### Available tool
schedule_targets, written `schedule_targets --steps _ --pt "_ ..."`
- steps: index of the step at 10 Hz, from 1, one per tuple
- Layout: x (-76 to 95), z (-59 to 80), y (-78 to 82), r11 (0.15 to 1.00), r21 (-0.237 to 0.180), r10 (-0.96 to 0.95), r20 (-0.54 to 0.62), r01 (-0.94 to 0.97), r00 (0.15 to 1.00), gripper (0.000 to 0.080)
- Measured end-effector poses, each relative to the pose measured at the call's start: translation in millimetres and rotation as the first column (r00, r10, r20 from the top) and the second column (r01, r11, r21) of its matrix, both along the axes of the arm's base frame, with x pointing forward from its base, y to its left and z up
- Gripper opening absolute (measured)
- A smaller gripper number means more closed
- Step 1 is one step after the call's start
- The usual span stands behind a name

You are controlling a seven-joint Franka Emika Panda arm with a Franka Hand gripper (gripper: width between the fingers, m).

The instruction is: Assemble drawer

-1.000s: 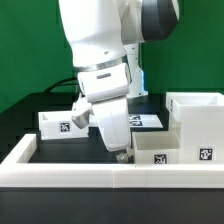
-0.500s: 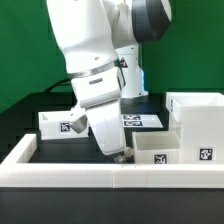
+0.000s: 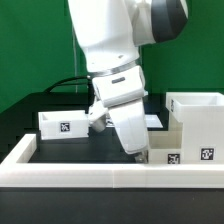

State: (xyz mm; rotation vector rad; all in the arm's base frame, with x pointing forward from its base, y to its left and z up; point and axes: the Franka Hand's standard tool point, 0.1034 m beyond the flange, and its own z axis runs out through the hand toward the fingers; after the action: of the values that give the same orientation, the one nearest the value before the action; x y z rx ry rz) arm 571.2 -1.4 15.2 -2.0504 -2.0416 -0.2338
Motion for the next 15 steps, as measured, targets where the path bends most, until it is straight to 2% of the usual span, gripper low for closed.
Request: schedule_targets --steps 1,2,4,6,10,11,13,15 --pt "0.6 -0.2 8.0 0.999 -0.003 -0.051 -0.003 0.051 0.999 0.0648" --pt "-0.5 -2.6 5.2 0.995 -0.017 -0.102 0.004 0.102 0.995 0.0648" --pt "-1.2 -3.4 2.6 0.995 -0.016 -0.097 0.002 0.097 0.995 0.0648" --pt "-2.1 -3.2 6.9 0.996 -0.017 -0.088 0.009 0.088 0.996 0.0648" --pt "5.8 1.8 8.8 0.998 -0.06 -0.019 0.055 0.022 0.998 0.0648" --pt "7.1 5.3 9.1 0.997 -0.062 -0.031 0.063 0.035 0.998 0.0648" --pt "5.1 2.4 4.9 0.991 -0.067 -0.11 0.078 0.116 0.991 0.0648" --pt "4.1 1.7 4.7 0.991 -0.067 -0.108 0.074 0.113 0.991 0.0648"
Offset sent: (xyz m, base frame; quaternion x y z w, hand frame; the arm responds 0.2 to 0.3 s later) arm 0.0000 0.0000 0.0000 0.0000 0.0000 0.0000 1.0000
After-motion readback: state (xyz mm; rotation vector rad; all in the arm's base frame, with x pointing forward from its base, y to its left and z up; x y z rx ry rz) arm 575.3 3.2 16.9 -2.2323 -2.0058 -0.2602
